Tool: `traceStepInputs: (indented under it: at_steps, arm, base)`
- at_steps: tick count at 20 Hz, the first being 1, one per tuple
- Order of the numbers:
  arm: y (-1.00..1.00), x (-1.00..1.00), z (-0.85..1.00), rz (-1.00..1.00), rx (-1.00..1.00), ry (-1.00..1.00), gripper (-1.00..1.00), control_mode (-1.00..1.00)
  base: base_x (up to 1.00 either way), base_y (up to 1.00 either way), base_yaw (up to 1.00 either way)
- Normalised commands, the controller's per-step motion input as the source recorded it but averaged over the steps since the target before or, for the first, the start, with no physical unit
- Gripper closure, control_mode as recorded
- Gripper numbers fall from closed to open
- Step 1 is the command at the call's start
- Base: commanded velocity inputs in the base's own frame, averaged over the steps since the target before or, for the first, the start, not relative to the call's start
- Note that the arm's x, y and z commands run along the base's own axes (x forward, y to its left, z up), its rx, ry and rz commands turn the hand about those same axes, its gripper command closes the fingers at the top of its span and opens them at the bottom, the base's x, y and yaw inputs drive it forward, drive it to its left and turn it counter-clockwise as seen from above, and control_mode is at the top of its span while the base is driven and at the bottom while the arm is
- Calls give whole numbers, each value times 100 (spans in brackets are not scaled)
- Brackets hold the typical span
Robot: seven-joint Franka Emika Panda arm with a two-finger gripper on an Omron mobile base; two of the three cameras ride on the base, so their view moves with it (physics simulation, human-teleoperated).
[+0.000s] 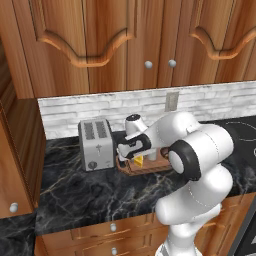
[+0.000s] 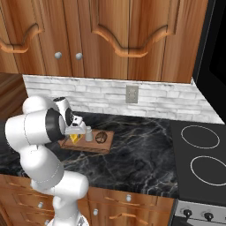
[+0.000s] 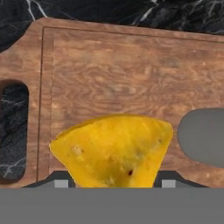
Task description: Retrieve the reheated potato from the microwave, then place the potato, cheese, and condiment on the cutting board.
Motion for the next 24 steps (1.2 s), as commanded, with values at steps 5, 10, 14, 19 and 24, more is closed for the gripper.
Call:
traceStepInputs:
  at_steps: [5, 10, 14, 19, 24]
  arm:
    - [0, 0, 7, 0, 0, 0, -100, -100]
    - [0, -5, 23, 0, 0, 0, -100, -100]
    - [0, -24, 25, 0, 0, 0, -100, -100]
    - [-1, -36, 26, 0, 3, 2, -100, -100]
    - [-14, -51, 19, 0, 0, 0, -100, -100]
  base:
    - [0, 0, 0]
    - [0, 0, 0]
    - [0, 0, 0]
    - [0, 0, 0]
    - [0, 0, 0]
